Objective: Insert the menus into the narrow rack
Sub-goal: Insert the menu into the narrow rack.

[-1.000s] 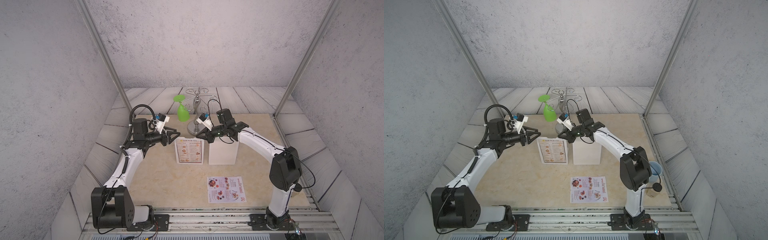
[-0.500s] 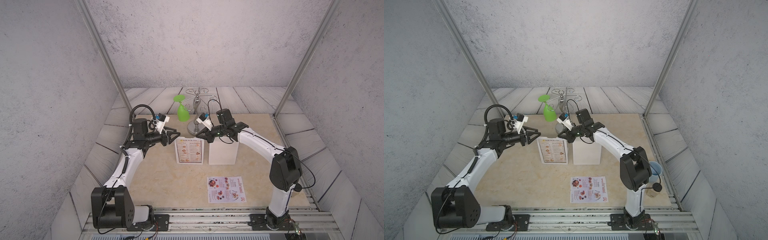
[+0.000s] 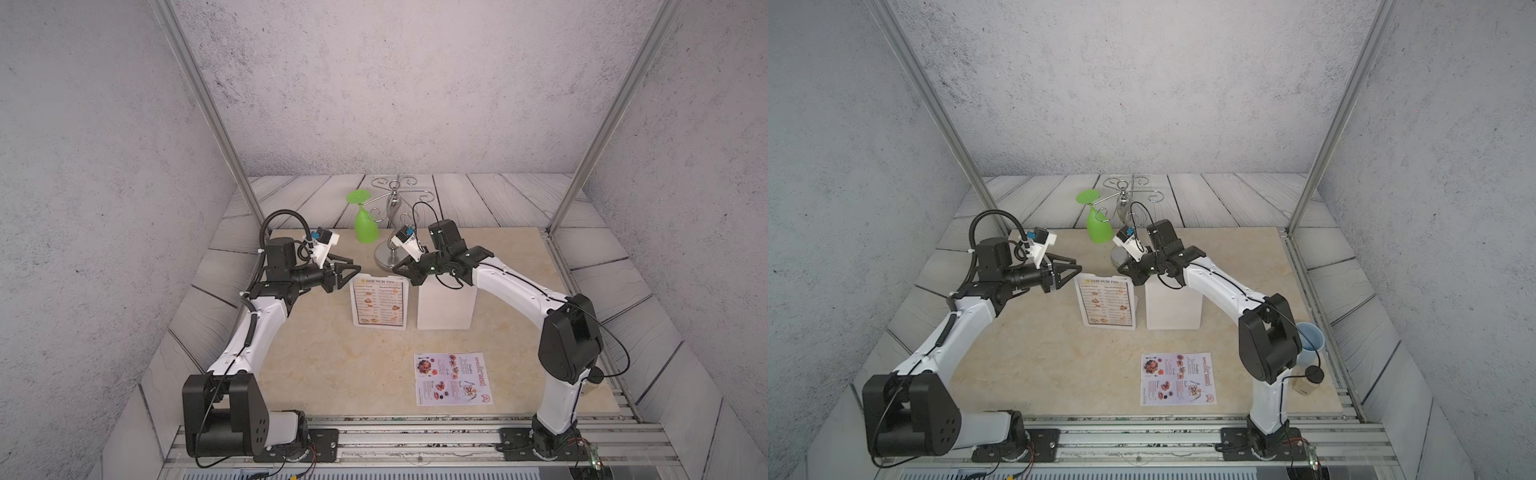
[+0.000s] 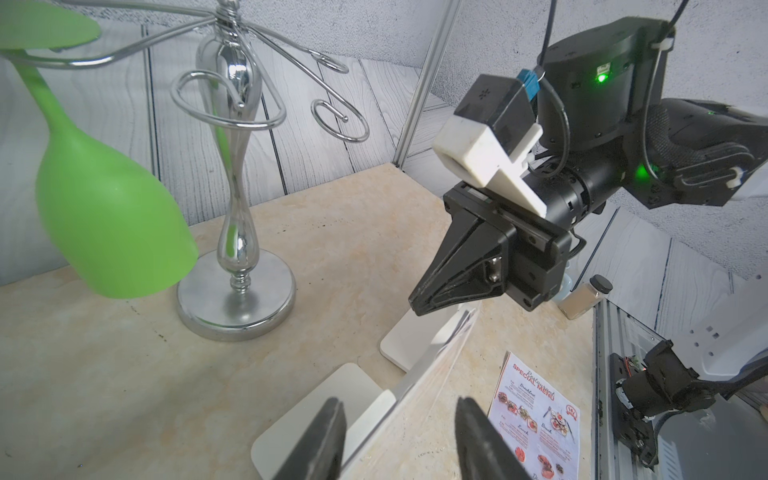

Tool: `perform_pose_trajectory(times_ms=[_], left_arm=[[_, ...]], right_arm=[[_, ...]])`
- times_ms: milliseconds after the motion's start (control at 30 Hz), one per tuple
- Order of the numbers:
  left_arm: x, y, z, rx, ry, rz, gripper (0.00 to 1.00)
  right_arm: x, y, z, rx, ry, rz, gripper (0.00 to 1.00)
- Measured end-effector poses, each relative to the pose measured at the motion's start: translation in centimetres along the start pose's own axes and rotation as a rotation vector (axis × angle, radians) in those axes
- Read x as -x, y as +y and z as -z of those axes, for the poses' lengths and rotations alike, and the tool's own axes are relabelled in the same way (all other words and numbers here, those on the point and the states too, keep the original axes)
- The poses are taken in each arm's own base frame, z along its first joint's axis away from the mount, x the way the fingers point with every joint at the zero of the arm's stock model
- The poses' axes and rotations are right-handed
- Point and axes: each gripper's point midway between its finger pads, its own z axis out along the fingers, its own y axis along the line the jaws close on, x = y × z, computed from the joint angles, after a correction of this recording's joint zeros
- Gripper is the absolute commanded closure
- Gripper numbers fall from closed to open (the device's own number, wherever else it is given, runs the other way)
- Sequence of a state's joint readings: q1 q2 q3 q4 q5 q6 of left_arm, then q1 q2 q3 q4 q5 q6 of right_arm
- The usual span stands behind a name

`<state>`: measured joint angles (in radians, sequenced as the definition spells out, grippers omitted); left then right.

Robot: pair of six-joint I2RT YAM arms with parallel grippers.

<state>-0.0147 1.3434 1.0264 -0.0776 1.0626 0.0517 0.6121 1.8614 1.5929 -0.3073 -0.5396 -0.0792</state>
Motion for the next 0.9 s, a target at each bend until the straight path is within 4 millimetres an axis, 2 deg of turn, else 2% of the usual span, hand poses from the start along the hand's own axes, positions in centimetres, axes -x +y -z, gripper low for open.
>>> perform_pose_trajectory(times_ms=[267,600,900], left_arm=[[0.1,0.0,0.0,0.0,-0.003,0.002,0.53],[0.0,0.0,0.0,0.001,-0.002,0.005,0.53],[0.0,0.0,0.0,0.001,-0.002,0.005,0.52]], right_arm=[[0.0,-1.1,-0.1,-0.167,0.005,0.008,0.96],[0.7,-0.9,-0.2,-0.296,0.022,0.042,0.95],[1.1,-0.2,-0.1,-0.322,0.033,0.057,0.94]])
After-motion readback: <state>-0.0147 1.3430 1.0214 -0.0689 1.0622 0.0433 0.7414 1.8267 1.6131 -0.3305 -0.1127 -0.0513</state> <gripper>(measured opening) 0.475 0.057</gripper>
